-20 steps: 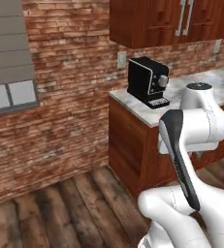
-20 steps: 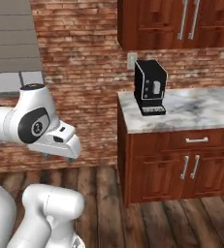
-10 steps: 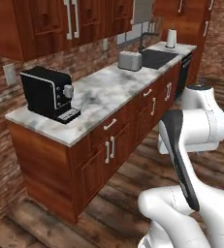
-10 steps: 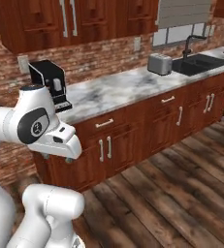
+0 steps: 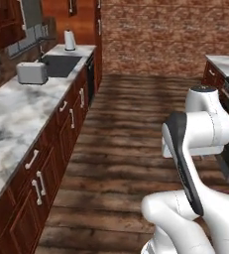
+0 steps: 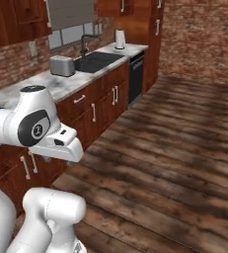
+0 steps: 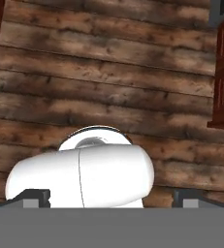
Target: Place the sponge inside the microwave to prepare for sanitizing.
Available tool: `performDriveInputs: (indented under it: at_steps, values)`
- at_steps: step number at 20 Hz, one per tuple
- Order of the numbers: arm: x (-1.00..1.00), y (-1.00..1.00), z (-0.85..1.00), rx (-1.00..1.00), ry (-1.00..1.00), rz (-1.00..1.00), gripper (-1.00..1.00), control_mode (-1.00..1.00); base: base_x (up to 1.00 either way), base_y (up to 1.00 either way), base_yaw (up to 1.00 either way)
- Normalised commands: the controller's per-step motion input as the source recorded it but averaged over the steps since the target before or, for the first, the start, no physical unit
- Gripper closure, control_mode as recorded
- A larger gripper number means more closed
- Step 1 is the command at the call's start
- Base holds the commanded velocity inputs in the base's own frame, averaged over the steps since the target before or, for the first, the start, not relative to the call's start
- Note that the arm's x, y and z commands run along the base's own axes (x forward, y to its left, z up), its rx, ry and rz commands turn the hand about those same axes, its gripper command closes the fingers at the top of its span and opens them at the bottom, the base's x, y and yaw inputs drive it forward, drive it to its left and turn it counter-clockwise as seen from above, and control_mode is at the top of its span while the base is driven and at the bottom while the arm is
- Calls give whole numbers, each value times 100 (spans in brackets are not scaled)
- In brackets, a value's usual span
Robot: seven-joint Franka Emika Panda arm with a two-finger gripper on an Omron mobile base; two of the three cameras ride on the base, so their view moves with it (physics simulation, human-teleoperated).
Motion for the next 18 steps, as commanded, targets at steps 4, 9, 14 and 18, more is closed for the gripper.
performDriveInputs:
  at_steps: [4,9,14,18]
  values:
    - [0,0,0,0,0,0,-100,100,32,-62,-71]
    - [0,0,0,0,0,0,-100,100,52,-55,-58]
    - [0,0,0,0,0,0,-100,100,65,-52,-40]
    - [0,0,0,0,0,0,-100,100,32,-18,-24]
